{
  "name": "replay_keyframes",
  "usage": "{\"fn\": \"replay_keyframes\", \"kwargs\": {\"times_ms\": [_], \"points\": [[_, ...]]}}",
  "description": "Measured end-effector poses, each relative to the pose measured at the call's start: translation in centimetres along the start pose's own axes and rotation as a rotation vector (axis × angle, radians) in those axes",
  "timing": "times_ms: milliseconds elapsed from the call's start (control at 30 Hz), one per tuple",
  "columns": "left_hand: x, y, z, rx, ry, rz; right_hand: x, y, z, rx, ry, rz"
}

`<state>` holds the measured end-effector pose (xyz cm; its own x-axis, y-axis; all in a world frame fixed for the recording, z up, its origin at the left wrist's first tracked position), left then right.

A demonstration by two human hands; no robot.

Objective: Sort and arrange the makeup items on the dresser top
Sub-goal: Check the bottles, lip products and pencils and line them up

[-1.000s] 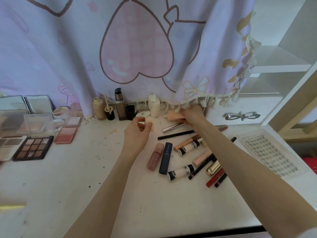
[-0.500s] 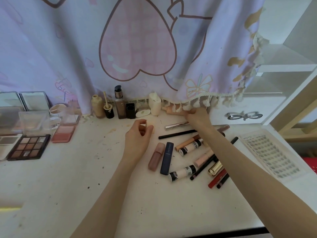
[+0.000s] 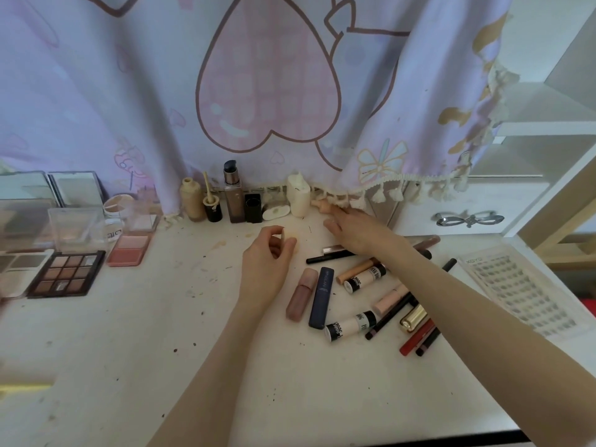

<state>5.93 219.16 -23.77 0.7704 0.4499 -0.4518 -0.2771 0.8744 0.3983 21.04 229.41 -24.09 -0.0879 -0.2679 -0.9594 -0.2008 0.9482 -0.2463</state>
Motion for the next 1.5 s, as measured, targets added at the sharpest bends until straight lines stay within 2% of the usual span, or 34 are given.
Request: {"fn": "replay_keyframes", "kwargs": {"times_ms": [200,333,433,567,733,900,1067,1133,1200,1333,1500], "points": [[0.2,0.0,-0.3,-0.009,-0.026,-0.001,0.4,-0.2,0.5,-0.001,-0.003,-0.054],[0.0,0.0,-0.3,-0.025,-0.074,-0.002,0.0,-1.6,-0.3,-0.092,0.039,0.016],[-0.1,-0.2,-0.2,-0.039,-0.122,0.010,-1.3,-3.7,-1.4,-0.197,0.226,0.134],[0.0,-0.1,0.3,0.007,-0.158,0.002,-1.9,-5.4,-2.3,-0.229,0.558,0.070],[-0.3,-0.1,0.4,0.040,-0.195,0.010,-1.7,-5.6,-2.8,-0.230,0.734,0.031],[0.1,-0.3,0.5,0.040,-0.220,-0.028,-1.6,-5.2,-2.4,-0.177,0.897,-0.029],[0.9,-0.3,0.8,0.066,-0.121,-0.091,-1.1,-4.9,-1.5,-0.093,1.127,-0.127],[1.0,-0.4,0.7,0.055,-0.101,-0.096,-1.9,-4.6,-1.0,-0.056,1.177,-0.082],[0.9,-0.5,0.6,0.048,-0.105,-0.088,-3.2,-4.1,-0.3,-0.040,1.053,0.035],[0.9,-0.5,0.8,0.053,-0.100,-0.088,-4.6,-3.2,-0.5,-0.103,0.565,0.235],[0.8,-0.3,0.2,0.038,-0.059,-0.077,-3.7,-1.8,-2.4,-0.139,0.026,0.237]]}}
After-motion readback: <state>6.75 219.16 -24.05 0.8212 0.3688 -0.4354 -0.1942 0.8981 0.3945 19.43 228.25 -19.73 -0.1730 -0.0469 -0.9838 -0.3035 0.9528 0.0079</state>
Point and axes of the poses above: each hand's wrist, its own y-axis towards the middle knuckle, its own x-axis out of the palm, z = x × y, the point moved 8 cm from there along y, towards the middle knuckle, and after that the axes turned 14 degrees about x, right-handed, at the moved point
